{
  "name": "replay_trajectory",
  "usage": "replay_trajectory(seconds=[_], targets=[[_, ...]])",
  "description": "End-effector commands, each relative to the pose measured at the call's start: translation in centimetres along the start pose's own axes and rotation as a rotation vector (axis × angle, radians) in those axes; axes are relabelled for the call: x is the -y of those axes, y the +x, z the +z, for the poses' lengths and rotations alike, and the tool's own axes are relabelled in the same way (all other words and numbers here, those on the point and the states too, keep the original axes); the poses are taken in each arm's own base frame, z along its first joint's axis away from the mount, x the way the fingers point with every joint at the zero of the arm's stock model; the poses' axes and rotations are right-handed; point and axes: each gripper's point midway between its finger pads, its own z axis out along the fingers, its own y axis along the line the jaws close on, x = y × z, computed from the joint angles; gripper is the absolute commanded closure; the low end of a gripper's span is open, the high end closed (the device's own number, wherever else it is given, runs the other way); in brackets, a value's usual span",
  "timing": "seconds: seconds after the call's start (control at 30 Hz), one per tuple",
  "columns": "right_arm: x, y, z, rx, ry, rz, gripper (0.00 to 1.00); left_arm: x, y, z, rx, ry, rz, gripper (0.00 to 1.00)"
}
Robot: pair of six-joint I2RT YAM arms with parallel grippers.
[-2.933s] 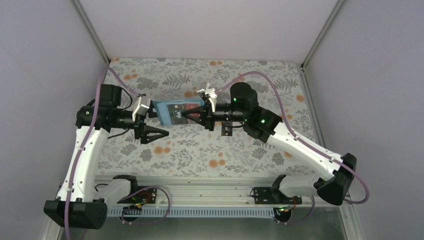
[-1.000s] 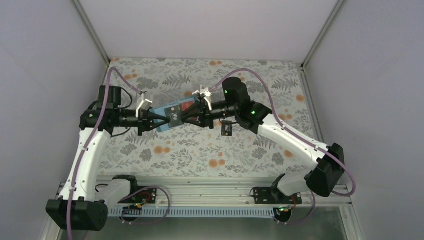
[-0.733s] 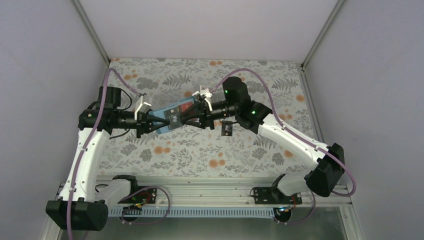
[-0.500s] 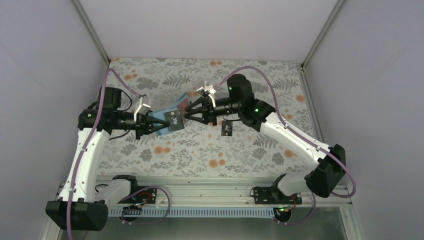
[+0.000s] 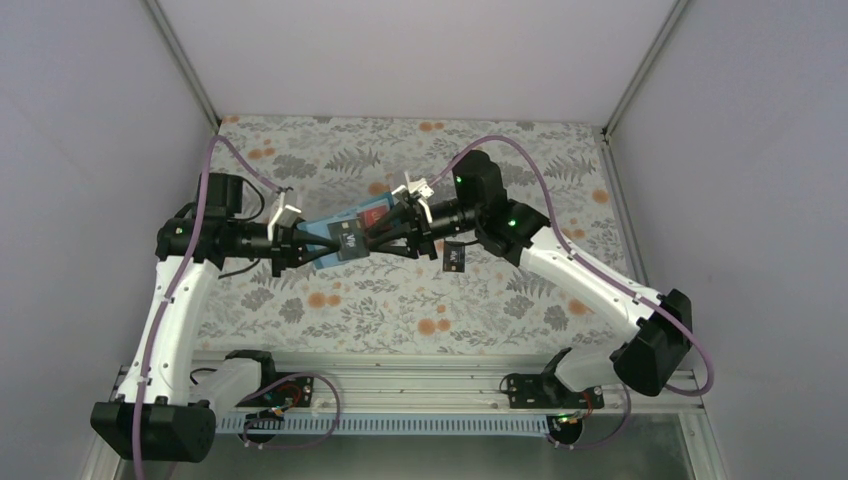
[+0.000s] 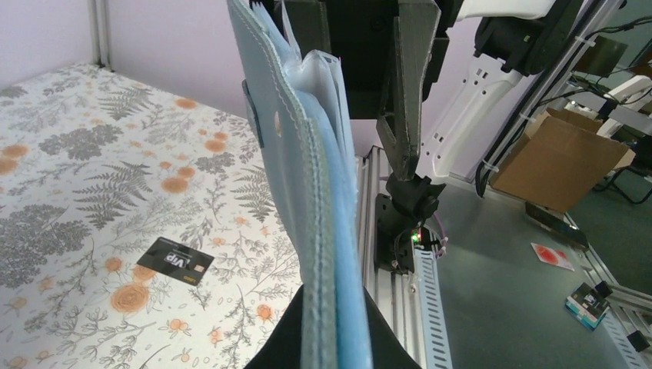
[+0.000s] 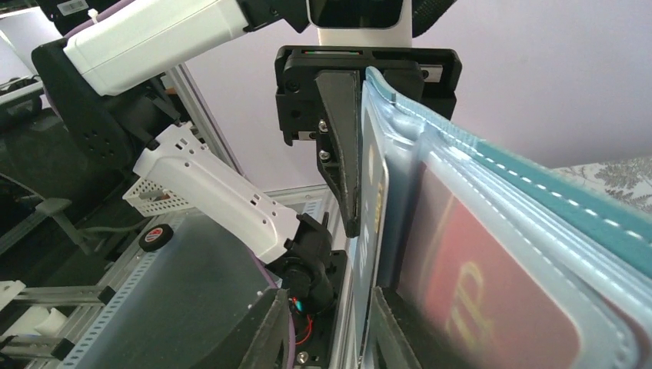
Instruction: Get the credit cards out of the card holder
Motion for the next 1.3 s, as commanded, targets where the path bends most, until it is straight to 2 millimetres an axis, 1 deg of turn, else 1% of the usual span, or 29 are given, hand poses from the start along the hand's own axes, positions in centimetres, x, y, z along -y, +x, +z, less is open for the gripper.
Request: replay_trajectory(seconds=[0.0,0.1,0.23,0.33,0.37,0.47,0.5,0.63,0.67,0.77,0.83,1.03,1.2,1.27], targets=[[-0.6,-0.4,0.6,0.010,-0.030,-0.017,0.72,0.8,-1.3,-0.2,0.034,0.021,0.064,0.98],[0.3,-0.3,1.2,0.009,-0.002,-0.004,0.75,0.8,-1.3,-0.2,0.033,0.020,0.062,0.98],[0.3,-0.6,1.3,0.015,-0.003,-0.008,0.80,0.9,-1.3,-0.2,0.033,0.021,0.065,0.98],[0.4,-0.7,1.3,0.017,-0.003,-0.003,0.86,0.9,-1.2,-0.1,0.032,0.020,0.065,0.98],[0.5,-0.6,1.4,0.015,-0.001,0.000,0.86,0.8,-1.2,-0.1,0.033,0.020,0.063,0.98],[1.0,-0.4,1.6,0.010,0.016,0.013,0.76,0.7,-1.3,-0.1,0.033,0.021,0.059,0.98],[1.2,-0.4,1.6,0.008,0.023,0.017,0.75,0.7,-1.3,-0.1,0.033,0.022,0.059,0.98],[1.7,-0.2,1.8,0.002,0.035,0.022,0.75,0.9,-1.4,-0.2,0.035,0.024,0.065,0.98],[1.7,-0.3,1.7,0.004,0.037,0.016,0.76,1.0,-1.4,-0.2,0.035,0.023,0.068,0.98],[0.9,-0.9,1.6,0.017,0.004,-0.005,0.82,1.1,-1.3,-0.2,0.034,0.023,0.068,0.98],[0.5,-1.1,1.4,0.020,-0.001,-0.018,0.83,1.2,-1.3,-0.2,0.036,0.025,0.074,0.98],[0.8,-0.6,0.8,0.006,0.041,-0.017,0.77,1.1,-1.2,-0.2,0.034,0.025,0.073,0.98],[0.6,-0.7,0.6,0.013,0.037,-0.025,0.77,1.1,-1.2,-0.2,0.034,0.025,0.071,0.98],[0.6,-0.8,0.6,0.016,0.038,-0.026,0.78,1.1,-1.2,-0.2,0.033,0.024,0.070,0.98]])
